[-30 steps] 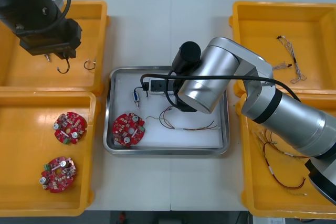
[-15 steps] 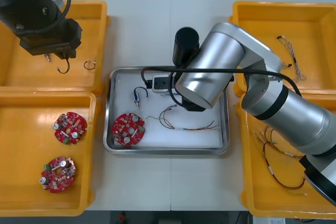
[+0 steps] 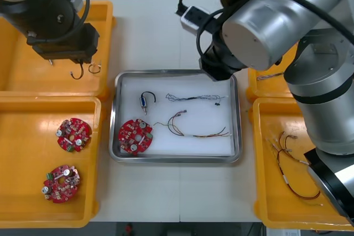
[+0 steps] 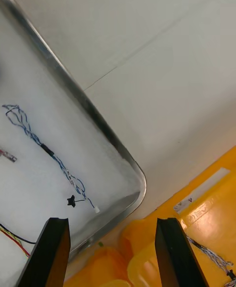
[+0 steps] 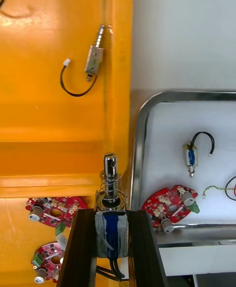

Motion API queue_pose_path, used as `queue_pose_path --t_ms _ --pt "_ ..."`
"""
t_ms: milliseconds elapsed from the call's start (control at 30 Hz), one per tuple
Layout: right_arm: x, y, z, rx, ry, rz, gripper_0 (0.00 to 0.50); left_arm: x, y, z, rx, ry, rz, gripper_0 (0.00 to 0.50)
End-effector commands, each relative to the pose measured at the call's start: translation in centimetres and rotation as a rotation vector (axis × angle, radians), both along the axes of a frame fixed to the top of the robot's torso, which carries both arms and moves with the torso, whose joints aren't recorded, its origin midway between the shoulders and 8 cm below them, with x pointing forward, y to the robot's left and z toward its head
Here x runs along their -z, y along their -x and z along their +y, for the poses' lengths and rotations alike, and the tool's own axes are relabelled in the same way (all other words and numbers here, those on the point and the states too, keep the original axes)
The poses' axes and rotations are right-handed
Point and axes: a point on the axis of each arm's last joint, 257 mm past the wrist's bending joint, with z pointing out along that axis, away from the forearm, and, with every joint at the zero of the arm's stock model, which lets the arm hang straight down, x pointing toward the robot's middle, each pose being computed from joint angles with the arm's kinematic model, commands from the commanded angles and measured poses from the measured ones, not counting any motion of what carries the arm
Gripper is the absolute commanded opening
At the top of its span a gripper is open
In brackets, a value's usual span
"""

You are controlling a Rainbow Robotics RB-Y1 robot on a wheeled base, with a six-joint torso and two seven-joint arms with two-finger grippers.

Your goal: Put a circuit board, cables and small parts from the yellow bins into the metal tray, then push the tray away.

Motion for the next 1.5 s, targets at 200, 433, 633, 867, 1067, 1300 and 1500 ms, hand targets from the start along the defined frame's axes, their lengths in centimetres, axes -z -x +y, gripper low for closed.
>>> queue_pose_path --t_ms 200,433,633,867,1067,1300,1500 --pt "-2.1 -0.8 -6.7 0.319 -0.275 -0.003 0.5 0.1 -0.3 -8.4 0.064 0.006 -0.05 0.001" --pt "-0.9 0.1 -11.4 0.509 -0.445 0.066 0.5 2.9 -0.7 -12.7 0.102 0.017 -0.039 0.0" --pt "-1.3 0.5 -15.2 0.604 -0.485 0.042 0.5 5.8 -1.5 -15.6 0.132 0.024 -0.04 0.002" --pt "-0.2 2.4 -19.9 0.687 -0.512 0.045 0.5 9.1 -2.5 -16.9 0.148 0.018 -0.043 0.0" --pt "1.4 5.1 -23.8 0.77 -0.542 0.053 0.5 11.3 -3.2 -17.3 0.15 0.003 -0.048 0.004" --pt "3.0 7.6 -26.6 0.835 -0.537 0.058 0.5 11.9 -3.0 -17.4 0.153 -0.003 -0.039 0.474" --pt "4.7 9.4 -28.0 0.887 -0.538 0.085 0.5 11.8 -2.8 -17.6 0.157 -0.001 -0.039 0.5"
